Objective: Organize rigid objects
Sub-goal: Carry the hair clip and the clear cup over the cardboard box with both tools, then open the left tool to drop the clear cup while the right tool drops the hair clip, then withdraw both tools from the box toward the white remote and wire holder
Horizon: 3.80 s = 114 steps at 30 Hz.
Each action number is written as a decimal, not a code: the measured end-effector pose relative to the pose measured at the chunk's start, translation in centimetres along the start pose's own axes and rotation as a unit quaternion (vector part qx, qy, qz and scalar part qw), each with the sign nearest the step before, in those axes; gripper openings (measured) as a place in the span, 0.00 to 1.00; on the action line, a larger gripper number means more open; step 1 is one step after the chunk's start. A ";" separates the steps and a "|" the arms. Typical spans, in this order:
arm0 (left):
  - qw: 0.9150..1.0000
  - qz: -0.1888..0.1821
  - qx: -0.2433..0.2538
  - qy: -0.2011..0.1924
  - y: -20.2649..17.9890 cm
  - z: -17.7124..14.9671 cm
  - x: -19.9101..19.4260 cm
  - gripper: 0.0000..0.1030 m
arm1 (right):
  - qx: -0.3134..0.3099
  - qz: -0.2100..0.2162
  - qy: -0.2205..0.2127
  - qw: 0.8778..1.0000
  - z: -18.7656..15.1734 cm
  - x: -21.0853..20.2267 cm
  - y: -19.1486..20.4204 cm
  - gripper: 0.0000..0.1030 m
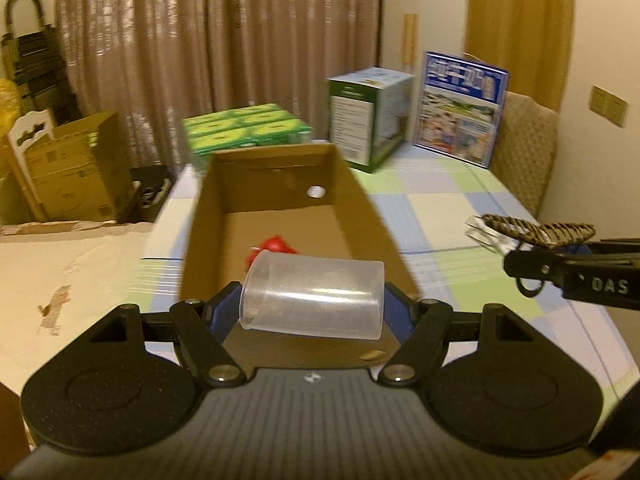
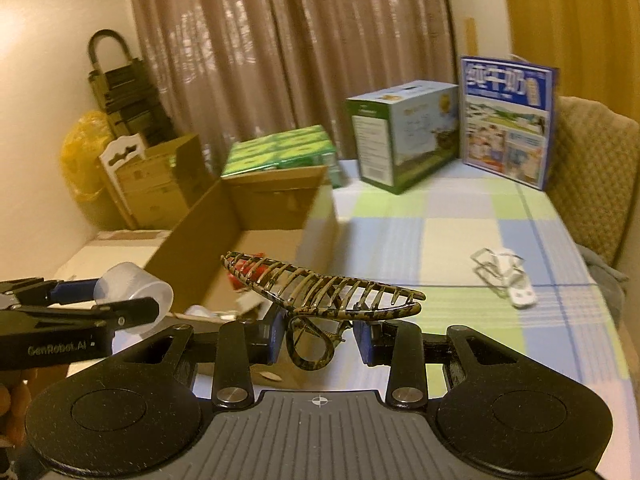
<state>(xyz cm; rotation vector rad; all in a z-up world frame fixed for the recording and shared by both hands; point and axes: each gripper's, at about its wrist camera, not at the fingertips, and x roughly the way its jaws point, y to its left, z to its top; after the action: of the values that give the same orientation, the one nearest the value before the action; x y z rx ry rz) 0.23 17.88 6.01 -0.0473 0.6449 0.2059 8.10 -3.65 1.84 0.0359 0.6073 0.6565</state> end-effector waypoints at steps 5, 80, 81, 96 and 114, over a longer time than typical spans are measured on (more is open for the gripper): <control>1.000 0.023 -0.008 0.000 2.9 0.9 1.2 0.68 | -0.008 0.033 0.005 0.999 1.1 2.5 1.9 0.32; 0.999 0.005 0.013 0.031 6.7 1.7 8.4 0.68 | -0.001 0.049 0.072 0.996 2.1 14.0 4.1 0.32; 0.999 0.004 0.013 0.031 6.7 1.7 8.4 0.68 | -0.002 0.049 0.073 0.996 2.1 14.1 4.1 0.32; 1.000 0.005 0.008 0.030 7.2 1.6 8.1 0.68 | 0.002 0.049 0.060 0.997 2.4 14.1 4.2 0.39; 1.000 -0.005 0.009 0.019 4.8 2.1 4.9 0.68 | 0.030 0.033 0.037 0.998 1.3 8.0 1.8 0.42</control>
<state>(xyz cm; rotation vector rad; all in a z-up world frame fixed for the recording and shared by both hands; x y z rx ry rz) 4.30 23.69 4.79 -0.0377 0.6843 0.1903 12.82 2.70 -0.85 0.0888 0.7001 0.7048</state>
